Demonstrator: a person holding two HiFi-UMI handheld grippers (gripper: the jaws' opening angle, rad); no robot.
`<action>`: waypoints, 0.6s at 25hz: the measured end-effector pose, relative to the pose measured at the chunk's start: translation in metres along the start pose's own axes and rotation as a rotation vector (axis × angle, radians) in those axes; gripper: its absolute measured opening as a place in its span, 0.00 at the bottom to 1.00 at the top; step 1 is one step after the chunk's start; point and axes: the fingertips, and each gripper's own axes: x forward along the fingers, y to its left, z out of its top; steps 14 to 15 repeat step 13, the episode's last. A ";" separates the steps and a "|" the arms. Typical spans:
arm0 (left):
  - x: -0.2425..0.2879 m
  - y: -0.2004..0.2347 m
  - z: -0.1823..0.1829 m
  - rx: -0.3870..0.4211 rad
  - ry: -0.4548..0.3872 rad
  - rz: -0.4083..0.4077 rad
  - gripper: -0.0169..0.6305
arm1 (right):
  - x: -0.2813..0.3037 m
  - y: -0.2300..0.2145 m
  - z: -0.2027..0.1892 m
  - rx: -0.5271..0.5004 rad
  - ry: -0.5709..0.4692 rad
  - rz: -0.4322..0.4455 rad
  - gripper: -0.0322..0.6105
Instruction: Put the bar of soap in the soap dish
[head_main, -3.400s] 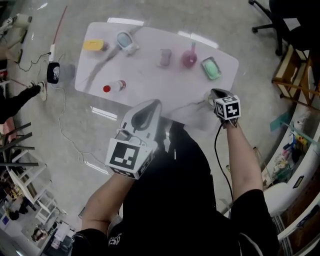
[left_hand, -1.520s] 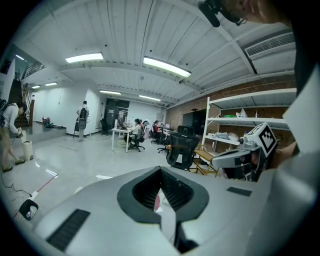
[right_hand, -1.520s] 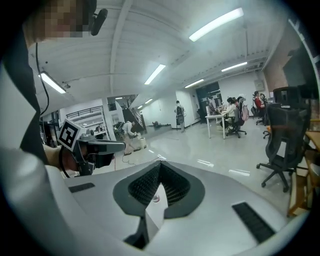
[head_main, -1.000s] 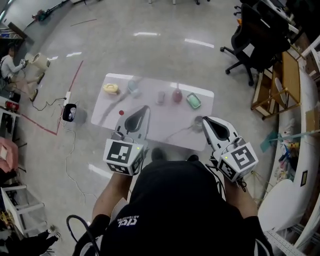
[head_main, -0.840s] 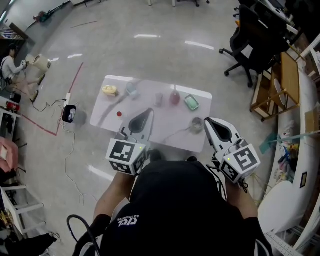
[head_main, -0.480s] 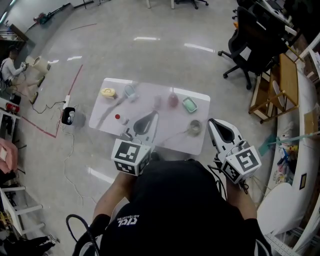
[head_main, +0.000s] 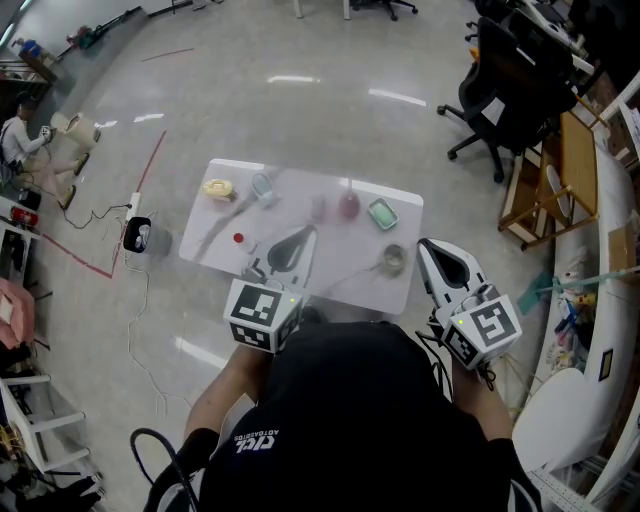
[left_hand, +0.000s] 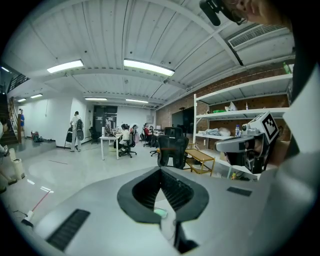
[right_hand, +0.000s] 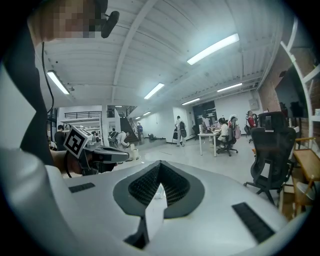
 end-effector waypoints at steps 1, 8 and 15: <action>0.000 0.001 0.000 0.002 0.002 -0.001 0.04 | 0.001 0.000 -0.001 0.001 0.002 -0.002 0.07; 0.001 0.009 -0.003 -0.004 0.012 -0.007 0.04 | 0.009 0.003 -0.003 0.006 0.017 0.000 0.07; 0.006 0.010 -0.003 -0.001 0.022 -0.016 0.04 | 0.015 0.001 -0.004 0.005 0.022 0.001 0.07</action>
